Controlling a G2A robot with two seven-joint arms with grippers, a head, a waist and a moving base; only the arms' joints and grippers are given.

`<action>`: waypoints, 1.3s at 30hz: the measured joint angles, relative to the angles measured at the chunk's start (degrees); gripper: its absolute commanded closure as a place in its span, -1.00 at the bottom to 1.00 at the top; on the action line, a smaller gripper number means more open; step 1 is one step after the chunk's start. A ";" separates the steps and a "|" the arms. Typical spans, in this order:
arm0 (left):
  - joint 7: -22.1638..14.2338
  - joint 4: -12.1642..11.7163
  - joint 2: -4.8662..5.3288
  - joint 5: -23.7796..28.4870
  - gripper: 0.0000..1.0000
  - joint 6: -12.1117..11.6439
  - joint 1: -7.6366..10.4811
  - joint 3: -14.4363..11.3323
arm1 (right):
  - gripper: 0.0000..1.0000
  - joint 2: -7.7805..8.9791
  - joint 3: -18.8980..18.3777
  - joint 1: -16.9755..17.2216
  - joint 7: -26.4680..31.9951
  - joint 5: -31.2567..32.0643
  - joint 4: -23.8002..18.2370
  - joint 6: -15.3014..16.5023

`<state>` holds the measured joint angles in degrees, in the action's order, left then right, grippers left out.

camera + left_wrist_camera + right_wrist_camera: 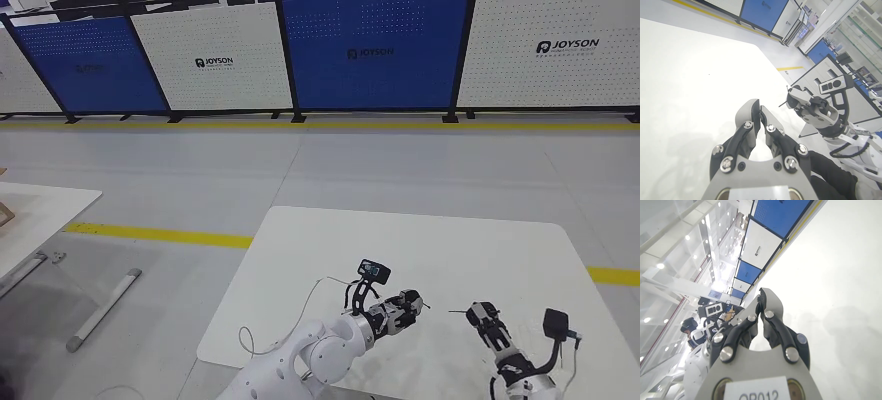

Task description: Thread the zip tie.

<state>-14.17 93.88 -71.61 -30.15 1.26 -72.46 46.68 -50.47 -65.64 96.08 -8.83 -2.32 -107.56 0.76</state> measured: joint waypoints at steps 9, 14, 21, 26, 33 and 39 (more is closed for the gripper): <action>0.00 0.00 0.00 0.00 1.00 0.00 0.00 0.00 | 1.00 -1.29 2.13 -0.45 -0.39 0.33 -0.49 -1.86; 0.00 0.00 0.00 0.00 1.00 0.00 0.00 0.00 | 1.00 -1.28 2.11 -0.46 -0.80 0.43 -0.46 -1.80; 0.00 0.00 0.00 0.00 1.00 0.00 0.00 0.00 | 1.00 -0.93 -1.19 0.44 3.02 7.40 -0.48 3.80; 0.00 0.00 0.00 0.00 1.00 0.00 0.00 0.00 | 1.00 -0.43 -3.92 3.47 5.27 13.19 -1.57 10.56; 0.00 0.00 0.00 0.00 1.00 0.00 0.00 0.00 | 1.00 -0.57 -5.08 5.51 4.04 14.23 -0.72 16.14; 0.00 0.00 0.00 0.00 1.00 0.00 0.00 0.00 | 1.00 -0.84 -4.68 5.03 3.07 15.14 -0.39 14.41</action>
<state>-14.17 93.88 -71.61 -30.15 1.26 -72.46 46.68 -51.31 -70.32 101.11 -5.76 12.82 -107.95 15.17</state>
